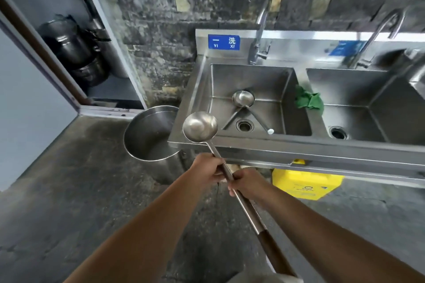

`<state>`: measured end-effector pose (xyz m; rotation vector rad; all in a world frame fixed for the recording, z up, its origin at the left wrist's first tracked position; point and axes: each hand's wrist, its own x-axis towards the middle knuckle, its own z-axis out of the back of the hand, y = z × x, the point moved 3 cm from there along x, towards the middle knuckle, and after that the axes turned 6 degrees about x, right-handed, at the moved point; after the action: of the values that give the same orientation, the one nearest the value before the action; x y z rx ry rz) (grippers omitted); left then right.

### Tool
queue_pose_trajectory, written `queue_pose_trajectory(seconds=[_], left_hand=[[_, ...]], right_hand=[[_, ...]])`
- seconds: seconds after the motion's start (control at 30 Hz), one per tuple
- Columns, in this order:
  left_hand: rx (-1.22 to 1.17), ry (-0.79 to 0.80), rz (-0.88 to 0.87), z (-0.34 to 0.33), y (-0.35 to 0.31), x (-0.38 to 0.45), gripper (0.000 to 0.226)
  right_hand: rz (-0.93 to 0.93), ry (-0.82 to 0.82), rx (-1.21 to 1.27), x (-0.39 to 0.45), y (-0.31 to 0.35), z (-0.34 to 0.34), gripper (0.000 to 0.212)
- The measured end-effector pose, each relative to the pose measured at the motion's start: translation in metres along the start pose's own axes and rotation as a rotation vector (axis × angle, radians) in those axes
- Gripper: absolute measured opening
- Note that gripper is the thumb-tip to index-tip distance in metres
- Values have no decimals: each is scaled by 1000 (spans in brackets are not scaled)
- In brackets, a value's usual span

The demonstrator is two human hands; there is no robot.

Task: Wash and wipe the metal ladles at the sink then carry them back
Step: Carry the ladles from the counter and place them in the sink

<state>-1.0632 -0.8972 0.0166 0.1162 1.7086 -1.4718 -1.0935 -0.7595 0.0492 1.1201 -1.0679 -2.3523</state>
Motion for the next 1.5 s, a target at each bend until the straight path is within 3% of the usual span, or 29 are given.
queue_pose_trajectory(seconds=[0.37, 0.53, 0.83, 1.07, 1.5], left_hand=[[42, 160, 27, -73, -92, 123, 18], [37, 210, 59, -84, -130, 207, 16], [88, 360, 98, -76, -191, 303, 17], [161, 382, 134, -88, -212, 377, 20], [270, 356, 218, -96, -184, 487, 14]], right_hand=[[-111, -154, 99, 117, 18, 95, 31], [-195, -197, 96, 199, 31, 124, 18], [-342, -298, 375, 310, 58, 142, 6], [-425, -348, 617, 380, 56, 147, 10], [-519, -284, 716, 494, 14, 133, 10]])
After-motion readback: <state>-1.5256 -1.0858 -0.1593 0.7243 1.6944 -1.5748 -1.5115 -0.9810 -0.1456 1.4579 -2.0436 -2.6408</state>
